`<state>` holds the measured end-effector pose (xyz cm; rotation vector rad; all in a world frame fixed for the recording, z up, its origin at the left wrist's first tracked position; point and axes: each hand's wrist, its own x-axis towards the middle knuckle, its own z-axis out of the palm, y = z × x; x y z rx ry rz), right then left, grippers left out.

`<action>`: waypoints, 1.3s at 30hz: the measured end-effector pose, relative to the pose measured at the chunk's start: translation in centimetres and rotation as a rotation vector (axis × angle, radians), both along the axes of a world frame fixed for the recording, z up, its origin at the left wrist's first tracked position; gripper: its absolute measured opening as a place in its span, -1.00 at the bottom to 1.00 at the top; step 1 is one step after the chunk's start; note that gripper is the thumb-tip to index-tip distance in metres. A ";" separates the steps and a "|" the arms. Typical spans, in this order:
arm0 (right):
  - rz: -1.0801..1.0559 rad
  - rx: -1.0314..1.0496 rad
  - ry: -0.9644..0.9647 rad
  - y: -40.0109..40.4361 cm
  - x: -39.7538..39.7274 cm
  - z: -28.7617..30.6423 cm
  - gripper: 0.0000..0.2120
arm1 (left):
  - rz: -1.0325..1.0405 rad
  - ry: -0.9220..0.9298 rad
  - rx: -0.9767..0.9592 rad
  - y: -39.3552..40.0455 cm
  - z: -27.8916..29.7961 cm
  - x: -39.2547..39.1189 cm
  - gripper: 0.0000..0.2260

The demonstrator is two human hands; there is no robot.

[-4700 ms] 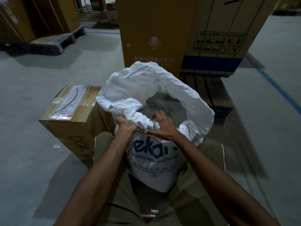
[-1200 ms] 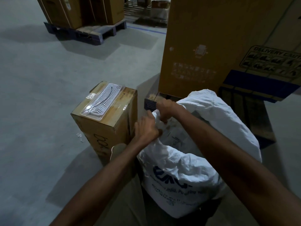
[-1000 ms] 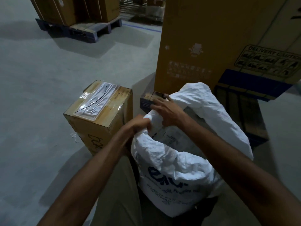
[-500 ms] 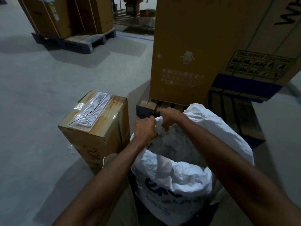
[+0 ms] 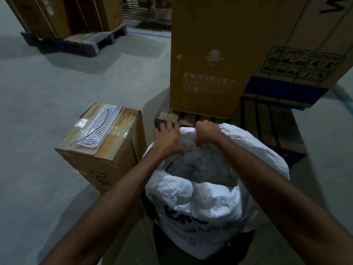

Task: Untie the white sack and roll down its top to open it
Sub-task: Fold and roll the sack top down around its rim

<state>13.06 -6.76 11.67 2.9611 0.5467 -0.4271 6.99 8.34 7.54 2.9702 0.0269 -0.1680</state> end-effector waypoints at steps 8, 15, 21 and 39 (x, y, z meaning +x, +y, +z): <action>0.140 -0.035 0.001 -1.9 2.3 -0.2 -0.30 | 0.037 0.064 -0.142 -1.6 -1.5 4.0 -0.63; -0.047 0.109 -0.182 -5.8 1.0 -3.6 -0.47 | -0.056 0.467 -0.373 1.9 -0.3 8.4 -0.51; -0.246 0.305 0.417 -6.9 5.2 0.1 -0.55 | -0.265 -0.175 0.040 -5.1 -2.1 6.3 -0.22; -0.395 0.413 0.396 -10.3 5.7 -1.5 -0.53 | -0.459 -0.242 0.036 -5.9 -2.7 9.2 -0.09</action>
